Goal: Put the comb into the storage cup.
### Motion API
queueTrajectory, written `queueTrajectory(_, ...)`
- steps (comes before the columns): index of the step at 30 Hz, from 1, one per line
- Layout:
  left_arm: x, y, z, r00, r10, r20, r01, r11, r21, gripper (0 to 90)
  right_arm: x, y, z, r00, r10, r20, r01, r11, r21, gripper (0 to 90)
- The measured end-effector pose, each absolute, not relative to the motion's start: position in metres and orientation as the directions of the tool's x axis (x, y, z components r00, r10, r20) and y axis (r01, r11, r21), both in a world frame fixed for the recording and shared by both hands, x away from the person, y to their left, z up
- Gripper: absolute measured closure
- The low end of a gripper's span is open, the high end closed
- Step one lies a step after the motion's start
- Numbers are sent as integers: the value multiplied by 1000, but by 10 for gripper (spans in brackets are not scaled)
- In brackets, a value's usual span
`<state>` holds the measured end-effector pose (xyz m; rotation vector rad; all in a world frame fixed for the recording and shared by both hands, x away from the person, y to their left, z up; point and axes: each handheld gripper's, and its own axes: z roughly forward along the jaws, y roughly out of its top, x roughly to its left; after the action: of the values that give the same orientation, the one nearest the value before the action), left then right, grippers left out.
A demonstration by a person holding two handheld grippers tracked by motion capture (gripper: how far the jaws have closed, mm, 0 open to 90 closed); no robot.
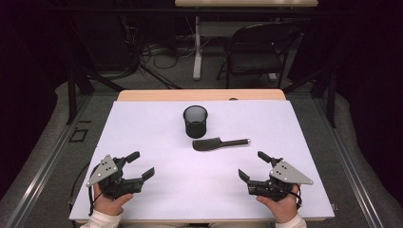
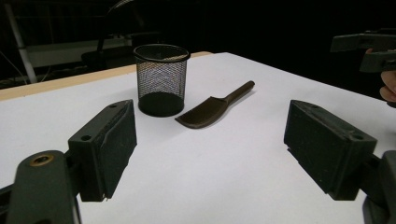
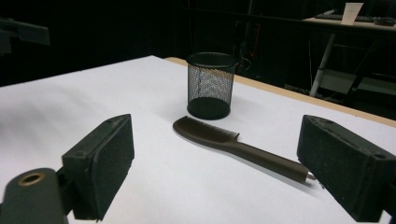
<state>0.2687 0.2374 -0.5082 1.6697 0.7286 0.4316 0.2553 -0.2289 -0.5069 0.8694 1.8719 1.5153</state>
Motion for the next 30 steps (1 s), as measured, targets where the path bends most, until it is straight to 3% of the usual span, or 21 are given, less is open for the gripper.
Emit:
queueTrajectory(16, 267, 239, -511, 735, 671, -97, 232, -114, 966, 173, 265, -227, -505, -608, 787, -101, 203, 277, 939, 172)
queueTrajectory(30, 266, 237, -512, 742, 665, -92, 232, -125, 965, 173, 281, -235, -502, -596, 798, -88, 236, 279, 931, 170)
